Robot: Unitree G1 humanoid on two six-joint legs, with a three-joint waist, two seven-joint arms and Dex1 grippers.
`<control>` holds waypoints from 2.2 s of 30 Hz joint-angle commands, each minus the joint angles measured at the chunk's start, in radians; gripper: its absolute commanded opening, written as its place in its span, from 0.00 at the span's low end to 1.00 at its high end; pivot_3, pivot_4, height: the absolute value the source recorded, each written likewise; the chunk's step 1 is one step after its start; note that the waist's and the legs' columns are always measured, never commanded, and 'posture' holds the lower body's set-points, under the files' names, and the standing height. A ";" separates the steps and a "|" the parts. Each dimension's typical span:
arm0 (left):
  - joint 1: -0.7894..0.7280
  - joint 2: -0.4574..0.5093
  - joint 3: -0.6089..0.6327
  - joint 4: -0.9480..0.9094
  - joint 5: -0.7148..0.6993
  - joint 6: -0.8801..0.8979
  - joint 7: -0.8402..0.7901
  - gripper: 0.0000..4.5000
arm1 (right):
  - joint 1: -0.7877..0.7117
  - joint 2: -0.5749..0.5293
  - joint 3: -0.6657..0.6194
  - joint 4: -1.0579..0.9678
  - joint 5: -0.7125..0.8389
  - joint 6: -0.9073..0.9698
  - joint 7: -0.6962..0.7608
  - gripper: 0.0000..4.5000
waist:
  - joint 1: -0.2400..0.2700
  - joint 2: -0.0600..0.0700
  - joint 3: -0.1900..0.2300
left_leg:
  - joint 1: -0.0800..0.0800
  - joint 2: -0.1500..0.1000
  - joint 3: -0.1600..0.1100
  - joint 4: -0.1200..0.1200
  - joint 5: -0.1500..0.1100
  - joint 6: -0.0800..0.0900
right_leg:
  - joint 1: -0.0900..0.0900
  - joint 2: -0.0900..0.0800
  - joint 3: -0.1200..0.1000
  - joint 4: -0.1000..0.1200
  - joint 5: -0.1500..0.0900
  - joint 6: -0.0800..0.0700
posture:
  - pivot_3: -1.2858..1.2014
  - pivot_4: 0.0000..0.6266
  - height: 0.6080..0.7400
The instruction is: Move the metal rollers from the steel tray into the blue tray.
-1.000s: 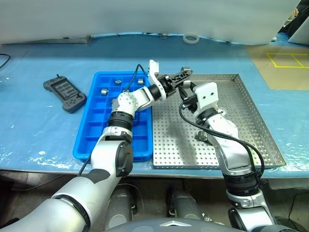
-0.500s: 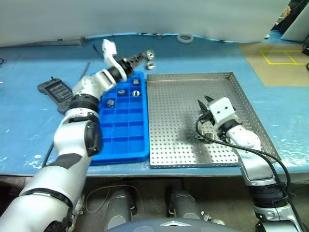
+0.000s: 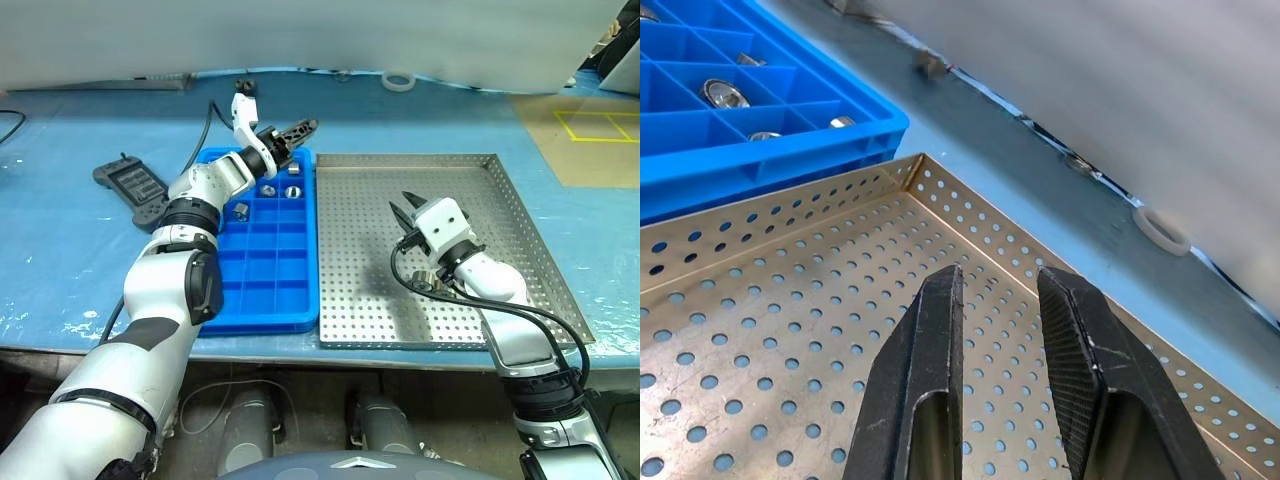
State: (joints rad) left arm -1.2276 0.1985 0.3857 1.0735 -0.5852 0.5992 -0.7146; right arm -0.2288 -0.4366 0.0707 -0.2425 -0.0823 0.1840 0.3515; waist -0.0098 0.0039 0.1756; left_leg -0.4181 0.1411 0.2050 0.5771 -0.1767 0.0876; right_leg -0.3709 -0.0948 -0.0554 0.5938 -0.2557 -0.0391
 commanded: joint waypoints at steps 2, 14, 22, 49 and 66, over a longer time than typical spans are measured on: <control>-0.002 0.004 0.003 -0.081 -0.008 0.017 -0.011 0.37 | -0.006 0.015 -0.004 -0.027 -0.003 -0.003 -0.002 0.27 | -0.001 0.000 0.000 | 0.000 0.000 0.000 0.000 0.000 0.000 | 0.000 0.000 0.000 0.000 0.000 0.000 | 0.42 0.24 1.00; 0.153 -0.004 -0.123 -0.383 0.024 0.087 -0.077 0.37 | -0.011 0.018 -0.014 -0.031 0.014 0.007 0.022 0.27 | 0.001 0.000 0.000 | 0.000 0.000 0.000 0.000 0.000 0.000 | -0.001 0.000 0.000 0.002 0.000 0.000 | 0.42 0.24 1.00; 0.307 0.006 -0.261 -0.626 0.110 -0.110 -0.169 0.37 | -0.032 0.023 -0.028 -0.040 0.071 0.025 0.075 0.27 | 0.003 0.000 0.000 | 0.000 0.000 0.000 0.000 0.000 -0.001 | -0.001 0.000 0.000 0.002 0.000 0.000 | 0.44 0.24 1.00; 0.446 0.110 -0.327 -0.809 0.115 -0.115 -0.209 0.37 | -0.094 0.007 -0.035 0.028 0.087 0.013 0.109 1.00 | 0.030 0.000 0.000 | 0.005 0.000 0.000 -0.002 0.002 -0.009 | -0.001 0.001 0.002 0.009 0.000 0.000 | 0.47 0.24 1.00; 0.482 0.143 -0.280 -0.887 0.008 0.035 -0.196 0.37 | -0.101 0.012 -0.055 0.043 0.096 0.003 0.108 1.00 | 0.041 0.000 0.000 | 0.005 0.000 0.000 -0.005 0.003 -0.011 | -0.003 0.001 0.002 0.009 0.000 0.000 | 0.47 0.24 1.00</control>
State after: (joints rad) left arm -0.7179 0.3322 0.0806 0.2098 -0.5509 0.6251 -0.9113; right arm -0.3367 -0.4139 0.0443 -0.1545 0.0035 0.2005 0.4633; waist 0.0307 0.0040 0.1757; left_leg -0.4127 0.1414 0.2050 0.5716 -0.1737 0.0765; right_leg -0.3736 -0.0938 -0.0538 0.6026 -0.2560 -0.0392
